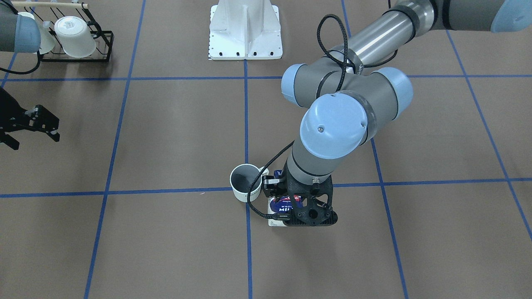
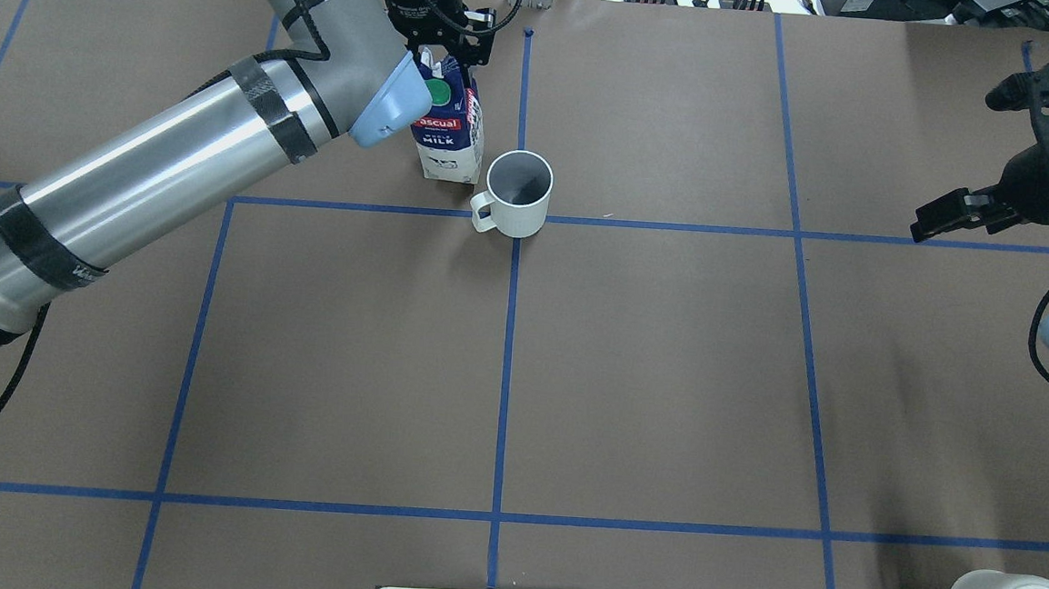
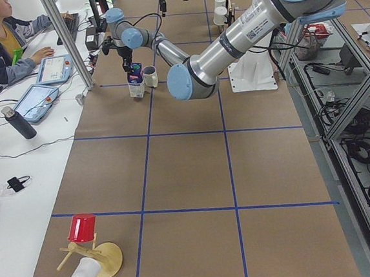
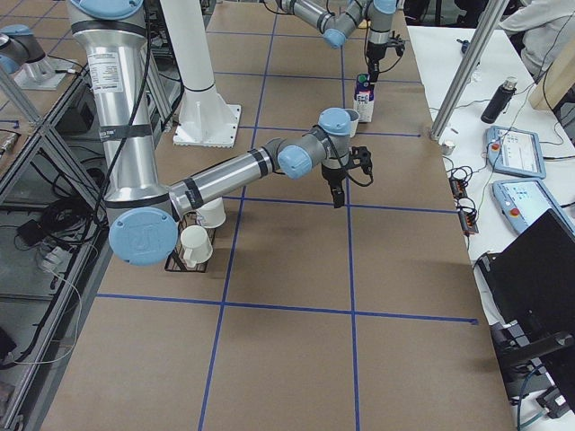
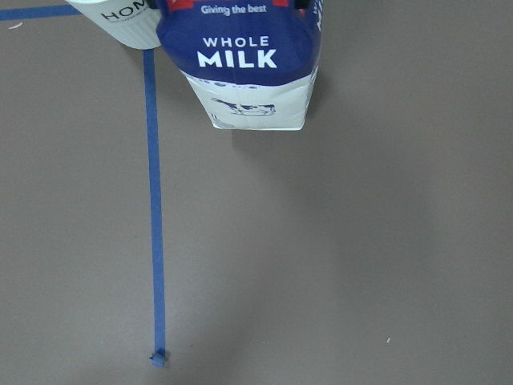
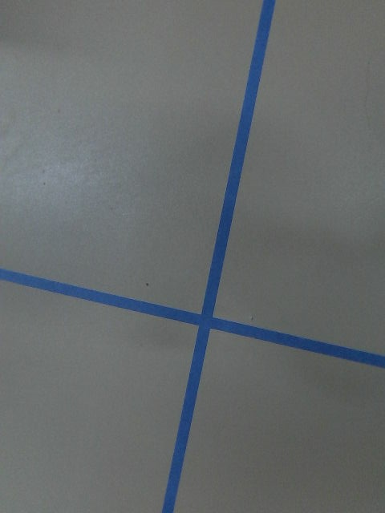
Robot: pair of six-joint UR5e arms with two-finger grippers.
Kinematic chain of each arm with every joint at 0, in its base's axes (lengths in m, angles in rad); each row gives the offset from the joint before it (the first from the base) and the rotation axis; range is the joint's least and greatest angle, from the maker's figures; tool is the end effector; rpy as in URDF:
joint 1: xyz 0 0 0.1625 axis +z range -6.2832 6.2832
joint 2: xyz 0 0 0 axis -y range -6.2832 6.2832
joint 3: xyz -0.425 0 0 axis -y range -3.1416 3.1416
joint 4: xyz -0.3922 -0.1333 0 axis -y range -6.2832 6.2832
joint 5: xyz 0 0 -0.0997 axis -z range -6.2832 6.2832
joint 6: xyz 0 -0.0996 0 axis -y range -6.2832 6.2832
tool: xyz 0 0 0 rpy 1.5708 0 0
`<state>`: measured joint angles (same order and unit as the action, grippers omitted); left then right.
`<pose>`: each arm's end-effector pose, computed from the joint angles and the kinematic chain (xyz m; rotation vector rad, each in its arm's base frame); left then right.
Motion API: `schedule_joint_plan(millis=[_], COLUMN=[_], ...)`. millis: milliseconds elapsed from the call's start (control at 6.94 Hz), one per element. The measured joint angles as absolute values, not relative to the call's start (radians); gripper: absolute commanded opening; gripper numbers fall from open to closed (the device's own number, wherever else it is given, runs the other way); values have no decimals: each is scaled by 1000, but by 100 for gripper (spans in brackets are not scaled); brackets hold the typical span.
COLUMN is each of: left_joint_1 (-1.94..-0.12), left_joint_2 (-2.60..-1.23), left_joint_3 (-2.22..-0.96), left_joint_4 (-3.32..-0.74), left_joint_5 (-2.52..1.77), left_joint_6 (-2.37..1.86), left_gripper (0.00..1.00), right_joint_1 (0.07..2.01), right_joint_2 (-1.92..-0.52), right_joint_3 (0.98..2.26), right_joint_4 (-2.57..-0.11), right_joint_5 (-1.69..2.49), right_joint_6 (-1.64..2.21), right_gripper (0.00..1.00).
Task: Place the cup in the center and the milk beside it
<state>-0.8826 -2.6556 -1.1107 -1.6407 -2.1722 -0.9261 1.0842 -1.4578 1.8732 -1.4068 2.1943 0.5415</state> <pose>0.4633 -0.6846 0.1309 0.0489 0.8834 -0.0134 -0.1835 -0.5076 0.4396 0.1899 -0.8024 -0.1288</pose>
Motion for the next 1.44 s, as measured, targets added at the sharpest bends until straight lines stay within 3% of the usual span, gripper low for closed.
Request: schedule_joint_plan(millis=[144,720,1008,1441], left_joint_1=[-878,-886,-927,-1048], left_joint_2=[-2663,-2668,-2551,-2174], left_joint_3=[-1106,-1130,-1366,-1800], left_joint_4=[-1641,-1630,-1526,-1394], left_joint_5=[-2171,-2171,-2173,-2171], left_joint_6=[-939,-962,-954,-700], left_gripper=[99,99,99,99], right_joint_1=[1084,1082,1116,1245], right_joint_2=[-1458,-1455,-1444,-1410], right_joint_3=[1871,1862,1845,1806], right_joint_4=[-1407,-1408,-1435,-1524], right_joint_5=[2195,2195,2204,2273], right_joint_6=[541,543,542,481], right_gripper=[100,100,100,100])
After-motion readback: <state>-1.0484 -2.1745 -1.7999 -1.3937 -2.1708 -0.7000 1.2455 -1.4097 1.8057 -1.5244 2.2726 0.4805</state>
